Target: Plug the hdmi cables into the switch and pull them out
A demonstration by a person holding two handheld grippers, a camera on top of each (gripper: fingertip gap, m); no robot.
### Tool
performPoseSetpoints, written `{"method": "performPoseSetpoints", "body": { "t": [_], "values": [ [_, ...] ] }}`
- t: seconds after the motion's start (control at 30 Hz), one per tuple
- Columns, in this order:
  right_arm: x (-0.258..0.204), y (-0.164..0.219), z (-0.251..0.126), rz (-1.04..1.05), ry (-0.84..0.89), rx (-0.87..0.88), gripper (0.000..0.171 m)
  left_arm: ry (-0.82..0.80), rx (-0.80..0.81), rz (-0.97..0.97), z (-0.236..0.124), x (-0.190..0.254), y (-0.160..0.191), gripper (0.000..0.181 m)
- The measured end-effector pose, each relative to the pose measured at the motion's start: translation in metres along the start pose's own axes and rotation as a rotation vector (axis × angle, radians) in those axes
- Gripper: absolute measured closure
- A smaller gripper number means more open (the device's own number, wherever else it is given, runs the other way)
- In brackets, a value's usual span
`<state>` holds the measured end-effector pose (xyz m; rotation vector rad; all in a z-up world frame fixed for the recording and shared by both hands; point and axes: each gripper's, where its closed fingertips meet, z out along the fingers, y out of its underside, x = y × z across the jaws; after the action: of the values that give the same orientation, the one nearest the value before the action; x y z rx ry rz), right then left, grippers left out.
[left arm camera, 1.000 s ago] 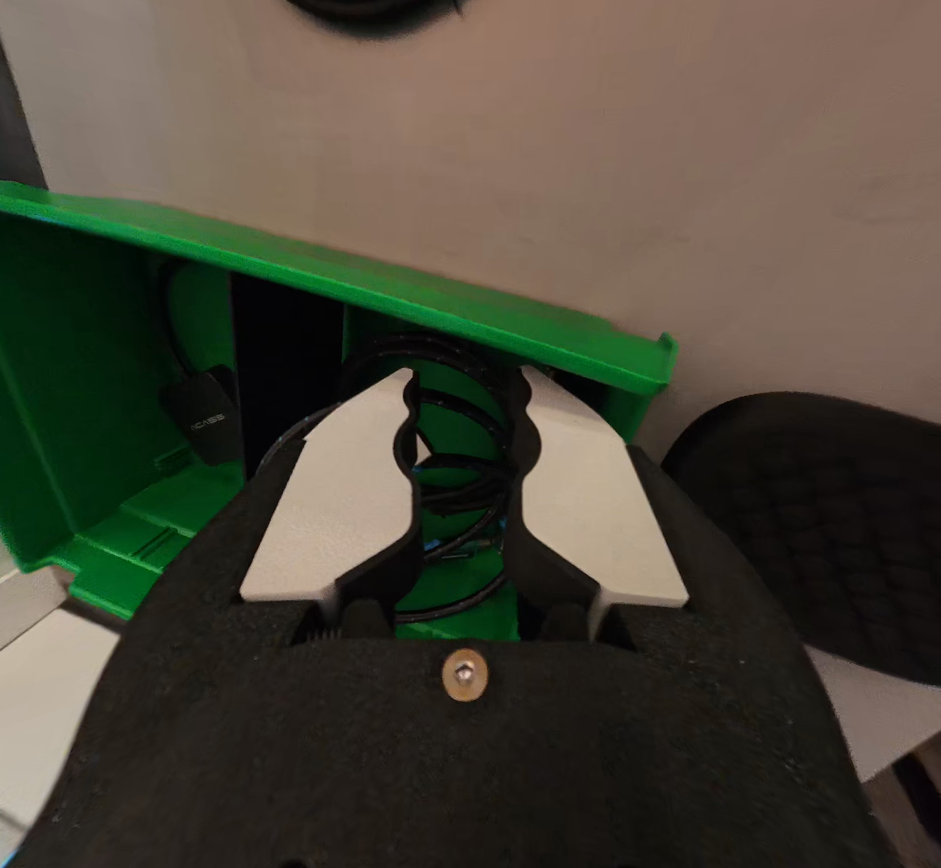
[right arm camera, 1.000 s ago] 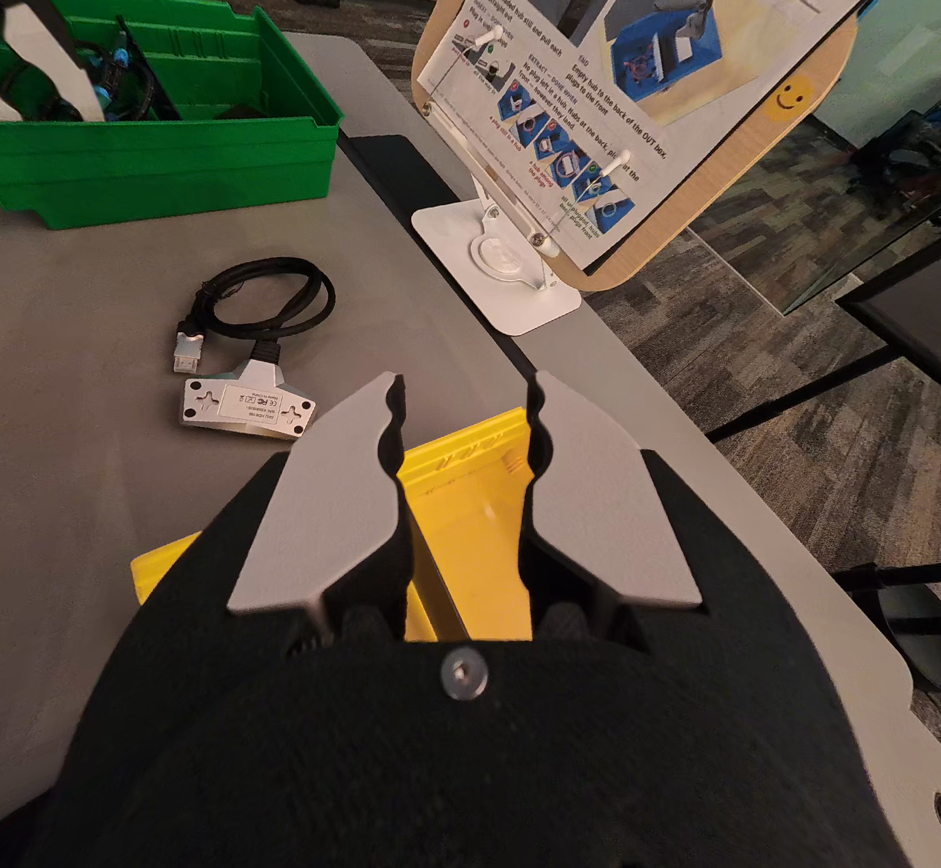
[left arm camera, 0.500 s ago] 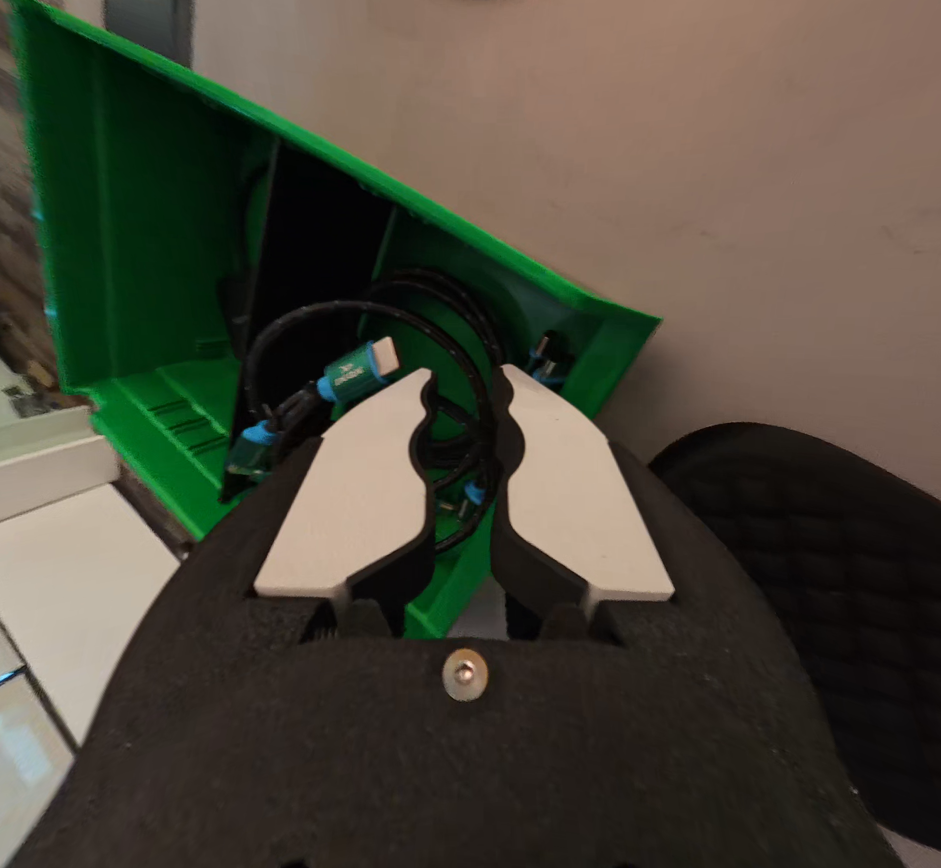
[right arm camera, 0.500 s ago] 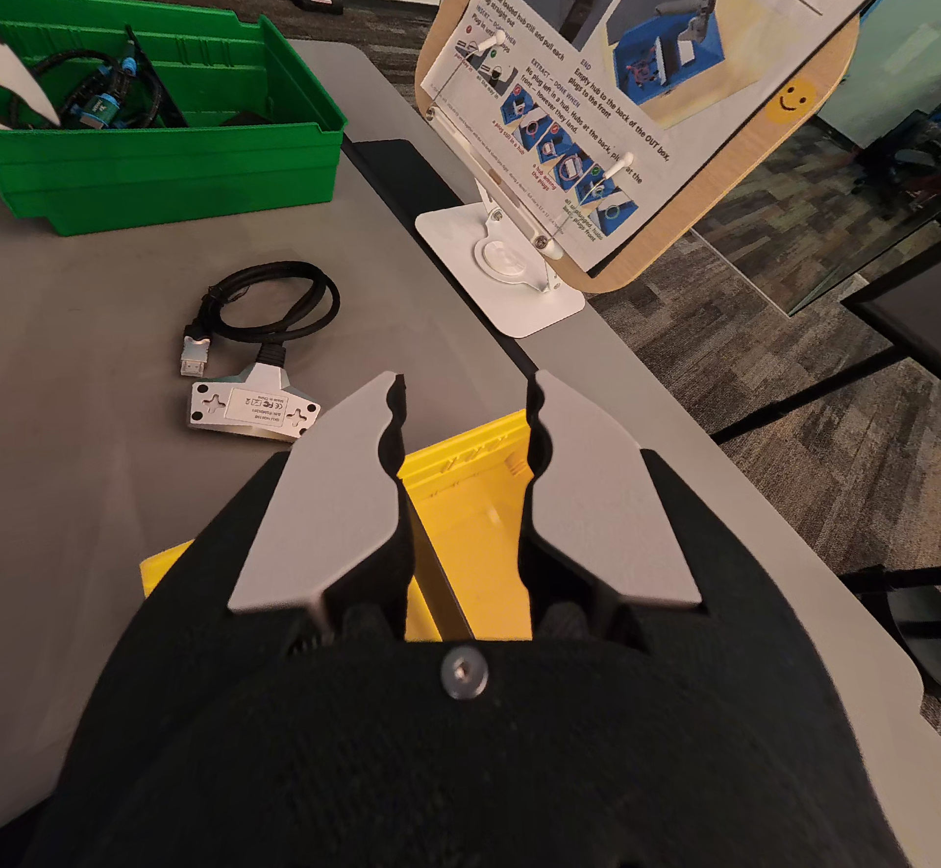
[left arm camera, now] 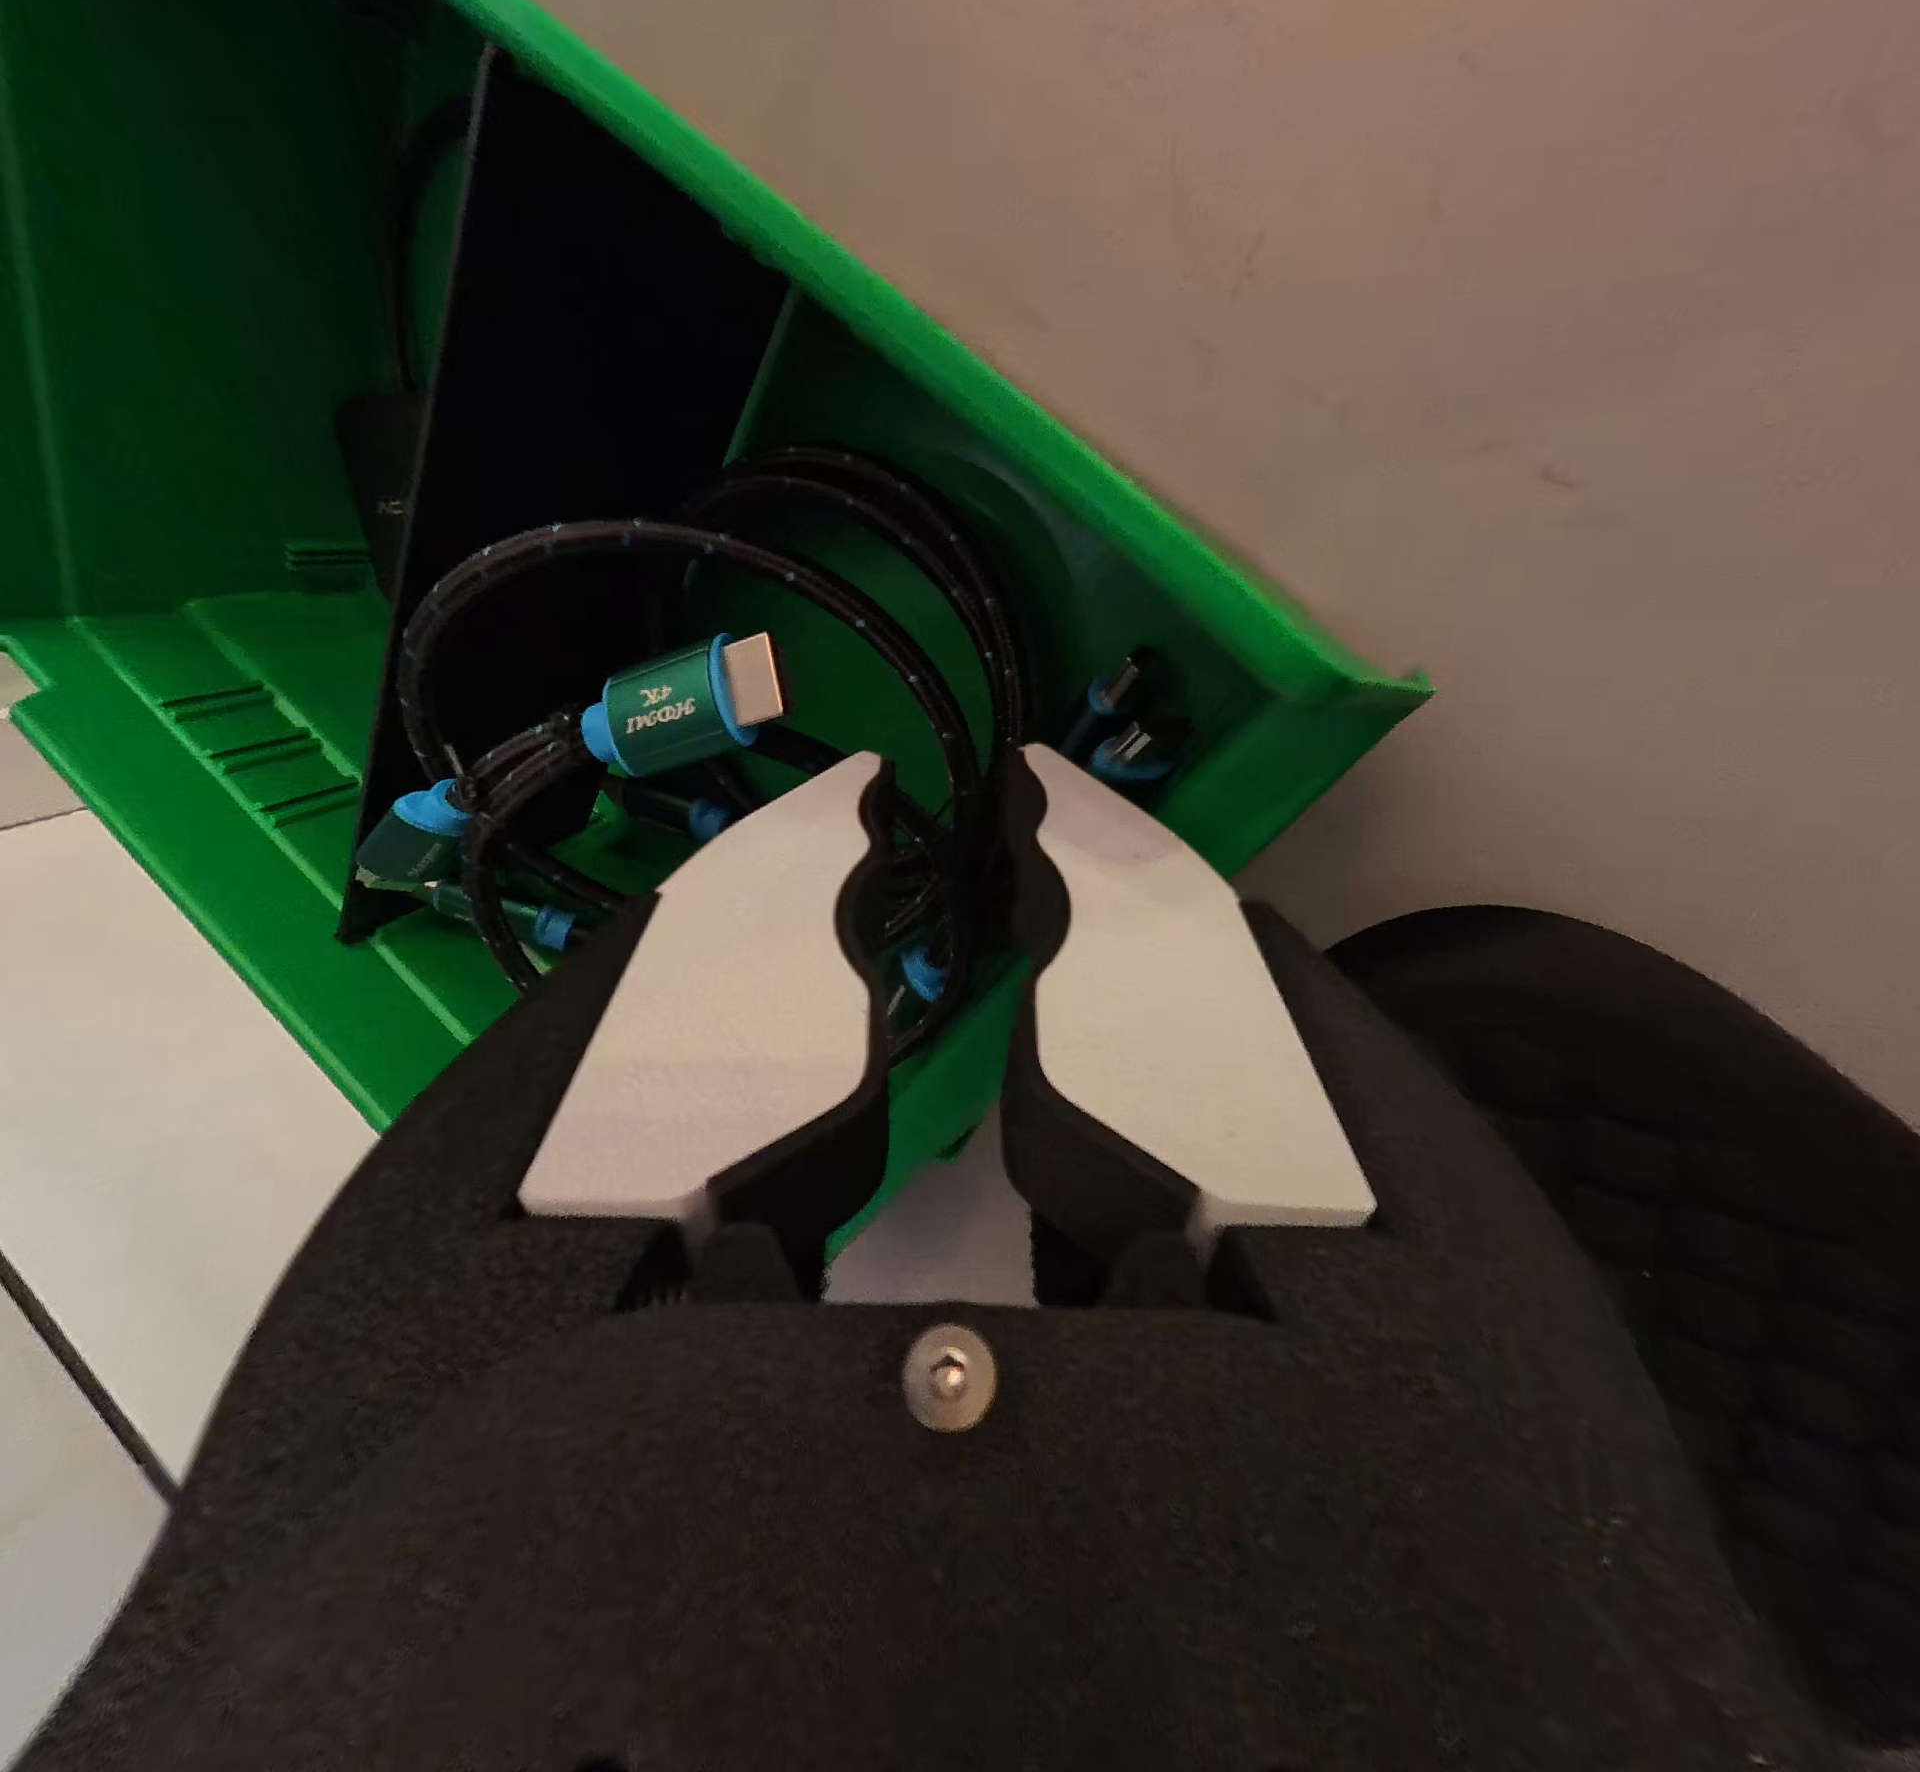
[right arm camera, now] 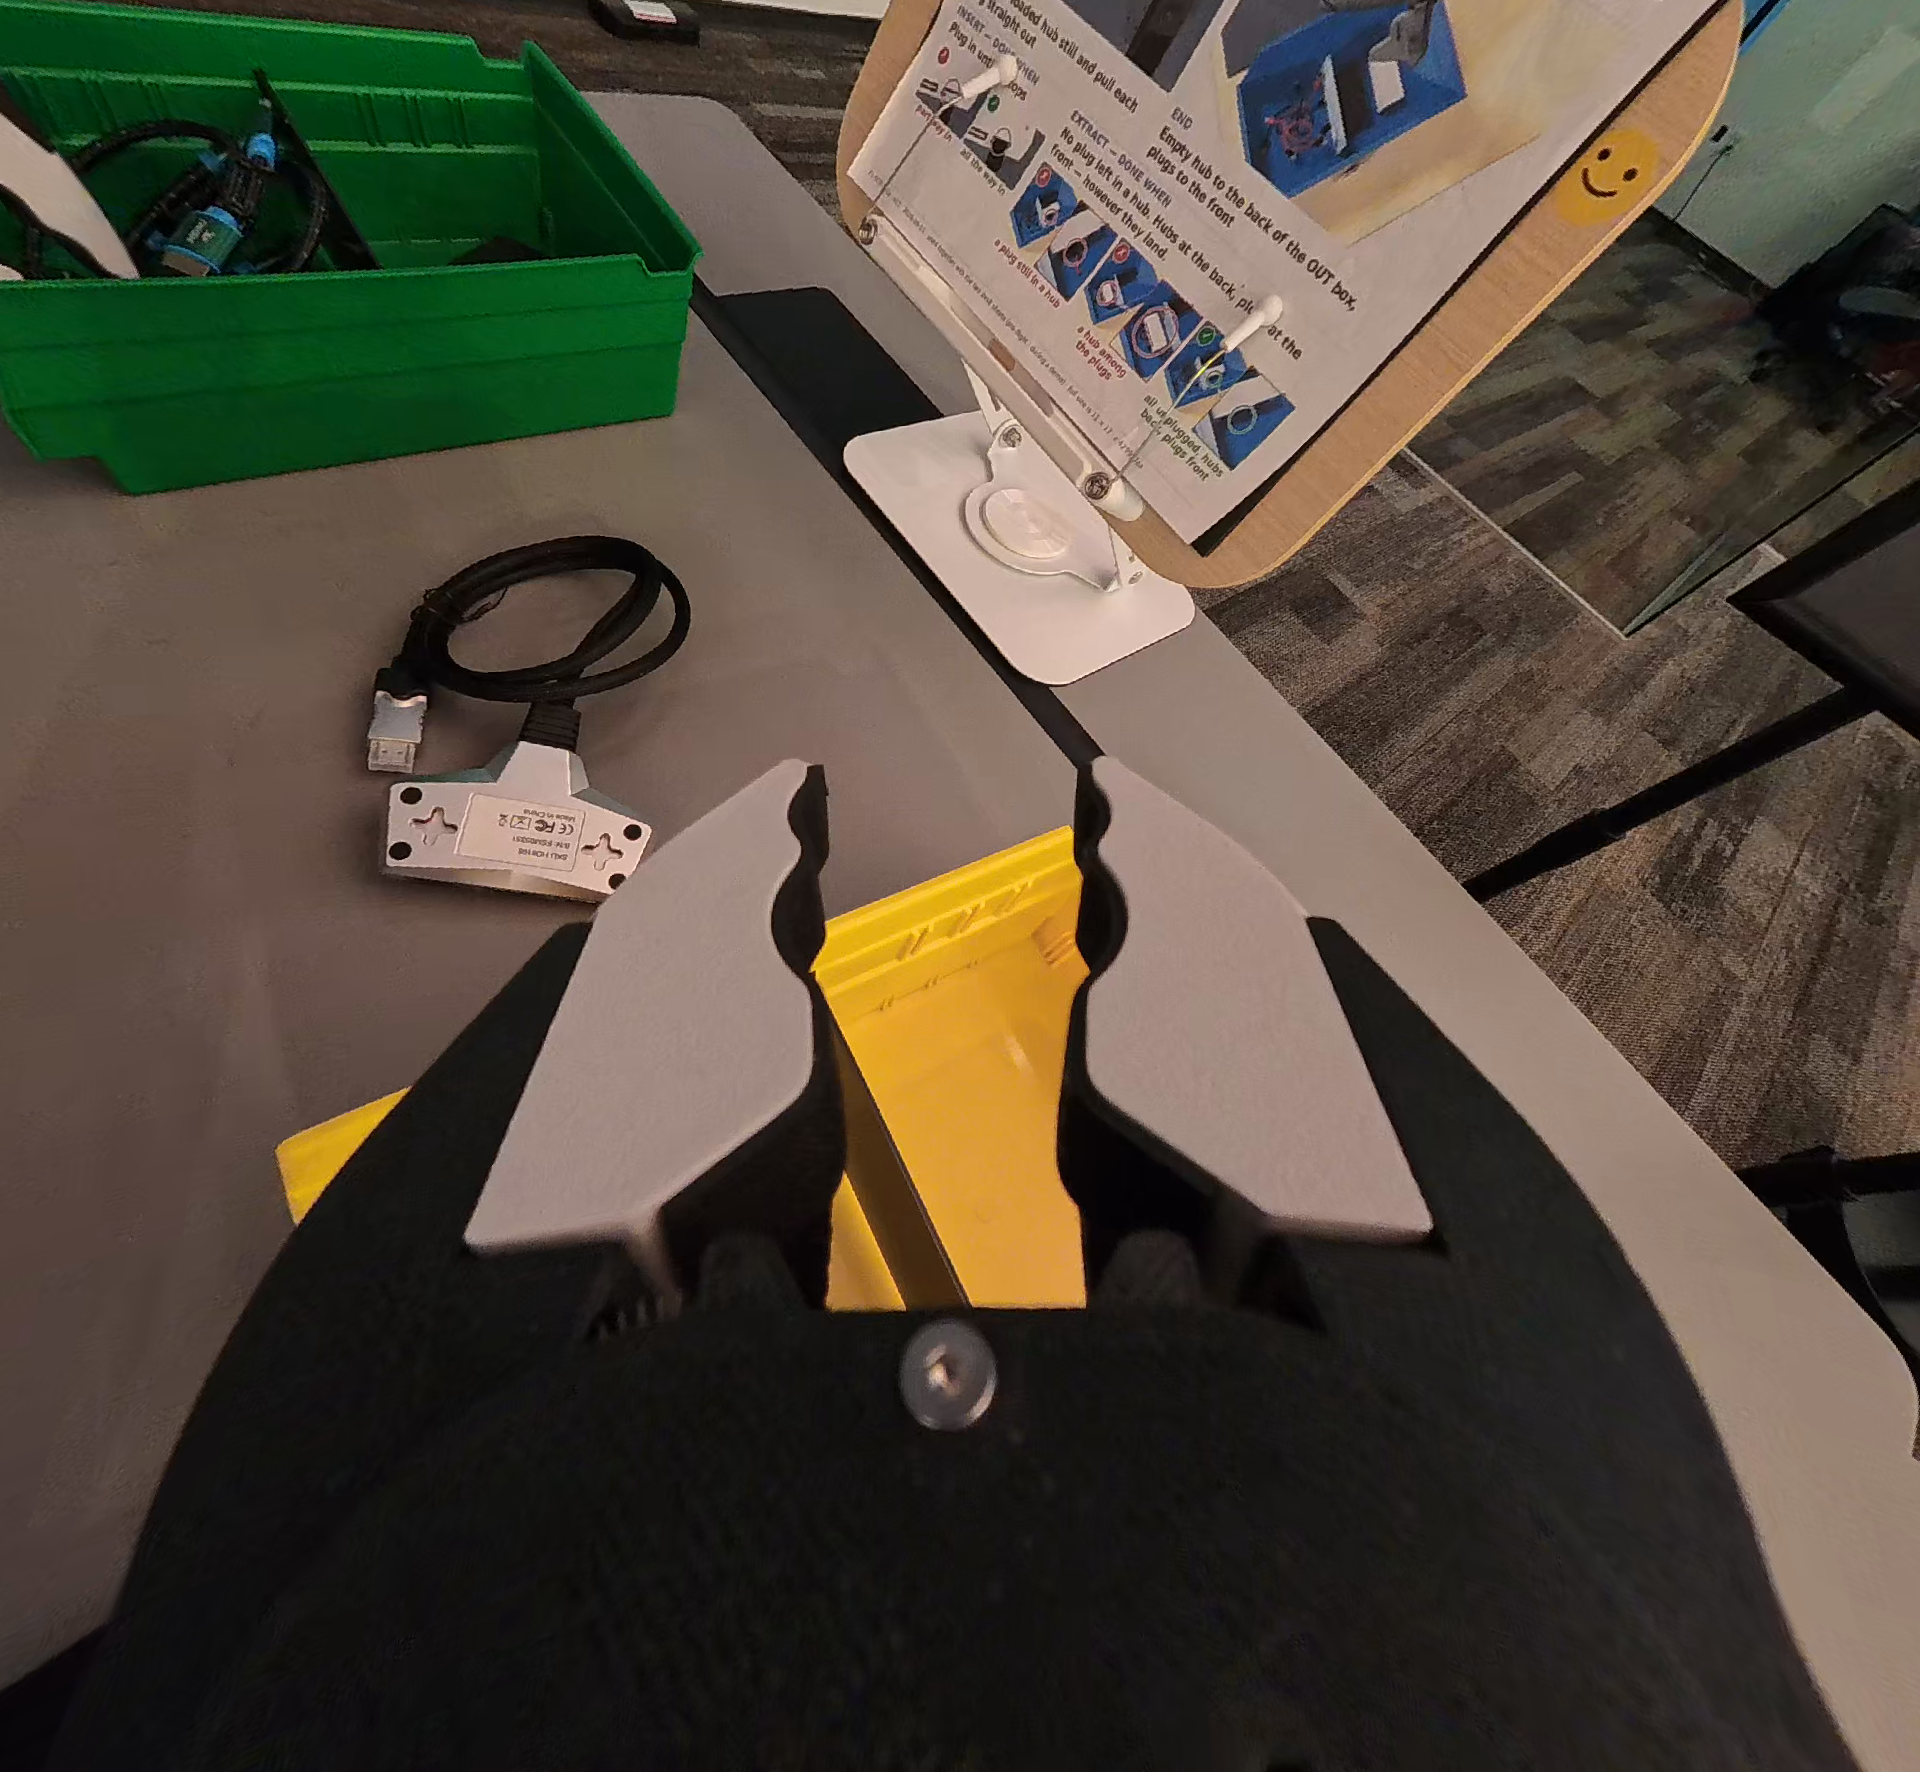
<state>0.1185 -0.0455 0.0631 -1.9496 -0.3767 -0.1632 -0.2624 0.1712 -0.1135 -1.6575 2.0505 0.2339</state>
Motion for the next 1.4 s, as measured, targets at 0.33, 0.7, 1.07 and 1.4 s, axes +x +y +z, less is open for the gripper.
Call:
{"method": "performPoseSetpoints", "body": {
  "t": [0.33,0.7,1.07,1.4],
  "values": [
    [0.000,0.000,-0.002,0.003,-0.002,0.005,0.126,-0.006,0.007,-0.008,0.001,-0.003,0.007,0.159],
    [-0.001,0.002,0.001,-0.003,-0.005,-0.013,0.126,0.021,0.031,0.073,-0.002,0.002,0.001,0.156],
    [-0.014,-0.001,0.006,0.000,-0.040,-0.016,0.126,-0.092,0.327,0.708,-0.015,-0.026,-0.037,0.146],
    [-0.033,-0.006,0.021,0.040,-0.122,0.015,0.126,0.226,0.313,0.708,0.001,0.001,-0.028,0.137]
  ]
}}
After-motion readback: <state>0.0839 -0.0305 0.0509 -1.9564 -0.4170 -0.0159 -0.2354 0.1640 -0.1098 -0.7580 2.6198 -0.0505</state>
